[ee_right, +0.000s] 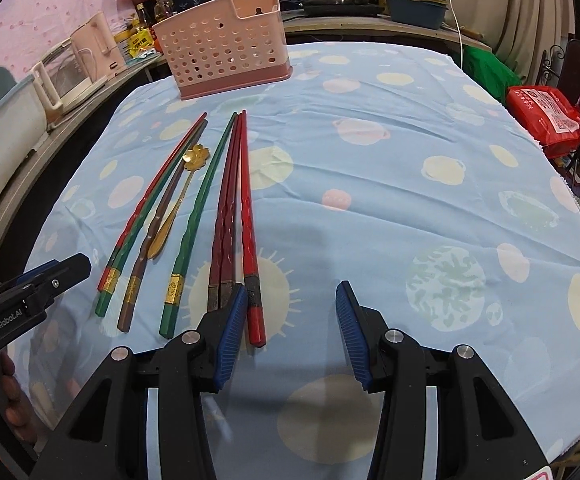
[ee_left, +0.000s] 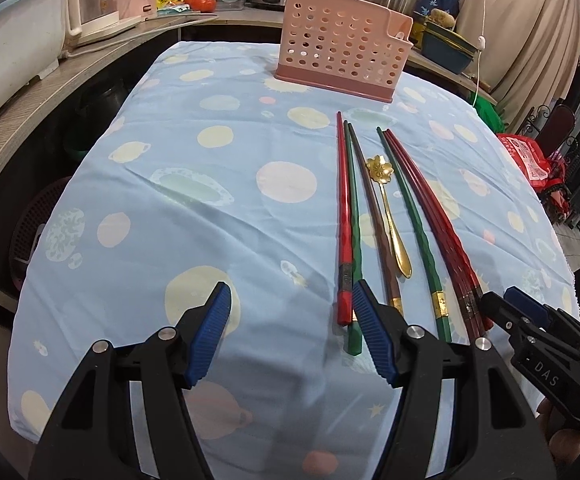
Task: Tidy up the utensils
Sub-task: 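Move both open tools back down to the chopsticks on the cloth, then close the left tool on a red chopstick while the right tool grasps another red chopstick, then carry both red chopsticks up and lower them into the pink caddy, then open both tools to release the chopsticks and pull back, then close the left tool on a green chopstick while the right tool approaches a dark red chopstick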
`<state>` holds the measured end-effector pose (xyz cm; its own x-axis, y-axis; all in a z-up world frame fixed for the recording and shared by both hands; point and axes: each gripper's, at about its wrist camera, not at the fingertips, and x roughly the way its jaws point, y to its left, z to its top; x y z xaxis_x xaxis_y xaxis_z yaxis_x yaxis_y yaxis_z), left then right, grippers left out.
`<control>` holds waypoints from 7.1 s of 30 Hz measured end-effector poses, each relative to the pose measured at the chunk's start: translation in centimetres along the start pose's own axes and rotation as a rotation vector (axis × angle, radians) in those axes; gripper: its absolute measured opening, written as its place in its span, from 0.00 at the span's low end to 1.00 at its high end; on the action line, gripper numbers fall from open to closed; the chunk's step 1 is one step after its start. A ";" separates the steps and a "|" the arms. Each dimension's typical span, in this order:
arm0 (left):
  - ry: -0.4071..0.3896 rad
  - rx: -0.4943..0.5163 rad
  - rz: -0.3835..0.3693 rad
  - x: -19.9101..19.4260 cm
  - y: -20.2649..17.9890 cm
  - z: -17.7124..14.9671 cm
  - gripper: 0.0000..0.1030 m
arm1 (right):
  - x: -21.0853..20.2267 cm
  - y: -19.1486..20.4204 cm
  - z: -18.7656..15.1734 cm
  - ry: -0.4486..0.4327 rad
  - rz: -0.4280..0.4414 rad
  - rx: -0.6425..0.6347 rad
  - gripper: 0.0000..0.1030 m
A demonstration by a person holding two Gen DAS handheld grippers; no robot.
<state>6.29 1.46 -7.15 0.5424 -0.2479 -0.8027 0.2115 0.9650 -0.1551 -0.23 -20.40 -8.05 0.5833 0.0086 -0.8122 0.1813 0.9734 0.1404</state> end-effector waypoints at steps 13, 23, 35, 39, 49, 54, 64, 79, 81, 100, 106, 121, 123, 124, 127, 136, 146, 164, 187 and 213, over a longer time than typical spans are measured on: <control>0.019 0.020 -0.002 1.3 -0.6 -0.3 0.56 | 0.7 2.3 0.2 -0.007 -0.019 -0.093 0.25; 0.011 0.038 0.025 2.1 -0.8 0.4 0.54 | 0.9 2.3 0.4 -0.006 -0.018 -0.093 0.18; -0.017 0.074 0.061 3.0 -1.6 1.1 0.31 | 1.1 2.6 0.5 -0.008 -0.020 -0.104 0.16; -0.005 0.069 0.019 2.8 -1.4 1.0 0.11 | 1.1 2.3 0.6 -0.001 -0.008 -0.097 0.10; 0.022 0.029 -0.042 1.2 -0.7 0.2 0.07 | 0.1 1.4 0.2 0.019 0.048 -0.045 0.07; 0.002 0.010 -0.048 -1.0 0.1 -0.2 0.07 | -2.0 1.0 0.2 -0.011 0.063 -0.033 0.07; -0.068 -0.031 -0.067 -6.4 1.6 0.2 0.07 | -7.9 0.2 1.1 -0.115 0.108 -0.016 0.07; -0.273 -0.012 -0.096 -14.1 1.2 5.5 0.07 | -15.0 -0.4 7.1 -0.329 0.125 -0.025 0.07; -0.295 -0.002 -0.094 -14.7 1.1 6.7 0.07 | -15.5 -0.3 8.2 -0.348 0.131 -0.032 0.07; -0.530 0.060 -0.036 -17.1 -0.7 23.1 0.07 | -15.6 0.7 23.3 -0.542 0.186 -0.030 0.06; -0.612 0.072 -0.019 -17.3 -2.5 31.1 0.07 | -14.2 2.4 30.2 -0.601 0.197 -0.027 0.06; -0.554 0.028 -0.030 -6.2 -2.2 37.8 0.07 | -2.6 4.1 37.0 -0.542 0.272 0.054 0.06; -0.512 0.015 -0.037 -3.8 -1.7 37.0 0.07 | -0.8 4.1 36.4 -0.506 0.265 0.048 0.06; -0.497 0.011 -0.037 -3.0 -1.4 36.8 0.07 | 0.1 4.1 35.9 -0.485 0.264 0.045 0.07; -0.447 0.001 -0.043 -0.7 -0.9 35.6 0.08 | 2.0 3.9 34.9 -0.441 0.264 0.047 0.10; -0.445 -0.014 -0.008 -1.8 -0.5 32.0 0.51 | 0.3 2.6 31.5 -0.451 0.227 0.070 0.31; -0.373 -0.007 0.002 -3.5 -0.6 24.3 0.51 | -2.9 2.2 23.5 -0.401 0.168 -0.004 0.32; -0.090 0.013 0.009 -1.2 -0.7 4.1 0.51 | -2.9 0.5 3.4 -0.124 0.083 -0.051 0.32; -0.010 0.069 -0.003 0.6 -2.2 -1.8 0.35 | -3.3 0.4 -2.0 -0.076 0.089 -0.018 0.32; -0.015 0.041 -0.020 1.0 -1.6 -1.6 0.10 | -1.1 1.5 -2.0 -0.042 0.085 -0.053 0.32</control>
<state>5.18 -0.16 -8.63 0.5500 -0.2687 -0.7907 0.2552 0.9556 -0.1472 -2.23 -18.45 -8.05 0.6279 0.0833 -0.7739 0.0882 0.9802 0.1771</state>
